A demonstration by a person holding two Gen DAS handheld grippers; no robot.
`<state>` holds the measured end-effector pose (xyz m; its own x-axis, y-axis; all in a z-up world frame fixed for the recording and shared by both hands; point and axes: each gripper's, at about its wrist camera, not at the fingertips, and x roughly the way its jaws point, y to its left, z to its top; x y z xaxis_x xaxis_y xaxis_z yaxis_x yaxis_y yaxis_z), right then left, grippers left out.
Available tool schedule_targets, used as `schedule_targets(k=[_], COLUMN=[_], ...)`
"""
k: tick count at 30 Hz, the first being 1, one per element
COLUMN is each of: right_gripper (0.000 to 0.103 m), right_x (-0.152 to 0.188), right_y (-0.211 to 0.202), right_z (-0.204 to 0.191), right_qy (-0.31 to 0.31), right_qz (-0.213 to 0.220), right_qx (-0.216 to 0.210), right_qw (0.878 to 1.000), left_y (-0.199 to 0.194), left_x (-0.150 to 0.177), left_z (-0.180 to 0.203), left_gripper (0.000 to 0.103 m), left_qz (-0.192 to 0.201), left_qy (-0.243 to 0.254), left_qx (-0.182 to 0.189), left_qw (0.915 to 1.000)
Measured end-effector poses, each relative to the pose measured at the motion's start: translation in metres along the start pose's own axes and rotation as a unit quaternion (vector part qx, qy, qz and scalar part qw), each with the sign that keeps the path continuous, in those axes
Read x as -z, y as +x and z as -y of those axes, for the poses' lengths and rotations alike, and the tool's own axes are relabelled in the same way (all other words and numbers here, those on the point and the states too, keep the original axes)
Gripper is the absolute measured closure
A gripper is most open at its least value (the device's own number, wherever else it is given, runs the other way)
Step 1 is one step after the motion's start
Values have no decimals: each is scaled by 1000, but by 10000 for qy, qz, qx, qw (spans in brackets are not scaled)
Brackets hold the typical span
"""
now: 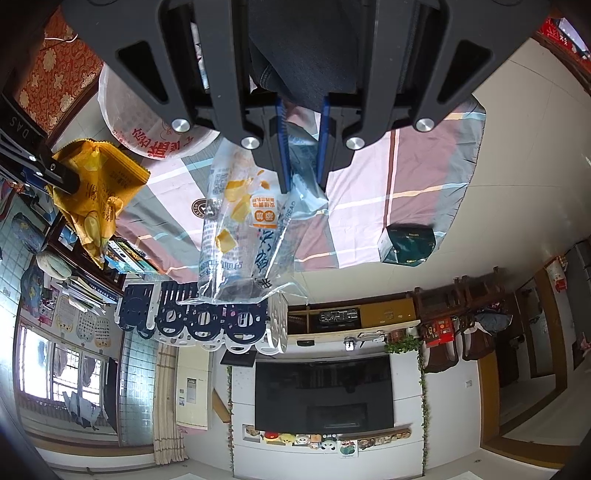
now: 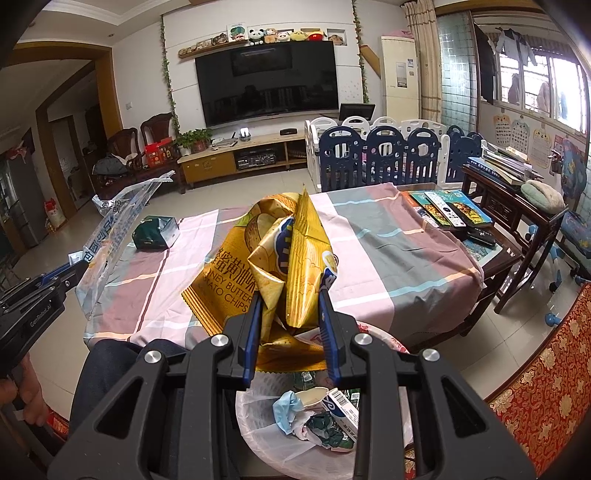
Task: Collect trash
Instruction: 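Hold the clear bag and chip bag and move both grippers over the wastebasket, then open both grippers to drop the chip bag and clear bag into the wastebasket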
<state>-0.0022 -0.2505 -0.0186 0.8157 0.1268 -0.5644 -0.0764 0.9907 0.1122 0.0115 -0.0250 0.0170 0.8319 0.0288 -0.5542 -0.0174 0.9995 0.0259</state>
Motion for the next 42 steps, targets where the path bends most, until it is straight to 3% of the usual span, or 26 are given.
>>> schedule_targets(k=[18, 22, 24, 31, 33, 35, 37, 40, 42], right_gripper=[73, 73, 73, 73, 67, 48, 38, 34, 32], right_x=[4, 7, 15, 64, 74, 83, 81, 72, 68], right_y=[3, 15, 30, 87, 99, 105, 98, 80, 69], right_z=[-2, 0, 6, 53, 61, 67, 74, 90, 106], right_qy=[-5, -166, -277, 317, 493, 575, 661, 989, 1258], right_qz=[-86, -252, -467, -1766, -2116, -2368, -2201, -1820, -1579], right_qx=[15, 393, 752, 742, 685, 830, 961, 1116, 1250], right_qw=[10000, 9988, 9957, 9810, 9737, 9663, 9685, 9719, 9714], left_y=[0, 1, 2, 10, 17, 26, 41, 66, 87], left_x=[1, 1, 3, 9, 11, 17, 25, 40, 54], left_z=[1, -1, -1, 6, 14, 26, 41, 62, 79], left_gripper=[88, 88, 88, 88, 88, 88, 88, 88, 88], left_qz=[-16, -31, -48, -239, -381, -613, -980, -1500, -1911], left_qy=[4, 10, 5, 96, 178, 316, 451, 636, 731], left_qx=[3, 18, 40, 267, 452, 803, 1271, 1728, 2137], left_qw=[10000, 10000, 10000, 9993, 9981, 9944, 9860, 9714, 9552])
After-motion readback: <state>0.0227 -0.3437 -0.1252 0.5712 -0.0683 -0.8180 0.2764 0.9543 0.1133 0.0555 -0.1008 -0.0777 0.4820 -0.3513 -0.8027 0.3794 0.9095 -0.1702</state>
